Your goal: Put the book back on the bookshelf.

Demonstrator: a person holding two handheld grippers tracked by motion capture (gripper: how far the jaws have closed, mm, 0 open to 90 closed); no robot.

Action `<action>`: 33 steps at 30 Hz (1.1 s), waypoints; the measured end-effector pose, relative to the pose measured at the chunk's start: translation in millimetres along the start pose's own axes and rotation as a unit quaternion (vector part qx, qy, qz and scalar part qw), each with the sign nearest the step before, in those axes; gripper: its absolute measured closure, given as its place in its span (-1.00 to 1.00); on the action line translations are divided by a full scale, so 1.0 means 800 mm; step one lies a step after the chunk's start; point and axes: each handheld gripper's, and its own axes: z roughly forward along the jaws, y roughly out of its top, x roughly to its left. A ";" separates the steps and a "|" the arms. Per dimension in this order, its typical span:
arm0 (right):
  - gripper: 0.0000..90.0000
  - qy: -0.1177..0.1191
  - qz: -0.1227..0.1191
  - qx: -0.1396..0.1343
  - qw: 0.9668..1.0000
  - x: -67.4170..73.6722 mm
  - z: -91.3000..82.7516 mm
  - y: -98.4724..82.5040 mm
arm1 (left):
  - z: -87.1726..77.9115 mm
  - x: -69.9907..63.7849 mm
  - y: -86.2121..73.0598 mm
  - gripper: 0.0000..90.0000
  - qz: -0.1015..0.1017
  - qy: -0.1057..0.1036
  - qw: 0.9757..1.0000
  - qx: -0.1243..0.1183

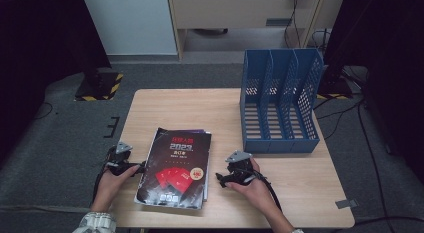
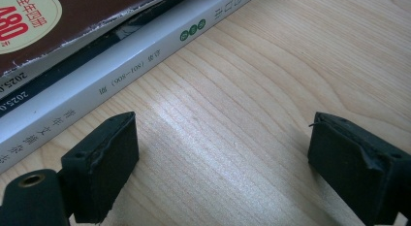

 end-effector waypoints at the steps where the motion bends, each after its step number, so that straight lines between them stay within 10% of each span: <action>1: -0.75 0.000 0.000 0.000 1.000 0.000 0.000 0.000 | 0.000 0.000 0.000 -0.92 0.001 0.000 1.000 0.000; 23: -0.82 0.003 -0.002 0.005 1.000 0.001 0.002 0.002 | -0.038 0.001 0.010 -0.46 -0.027 0.017 0.999 -0.042; 33: -0.75 0.007 -0.007 0.001 1.000 0.001 0.002 0.002 | -0.060 -0.032 0.023 -0.39 0.005 -0.002 0.998 -0.066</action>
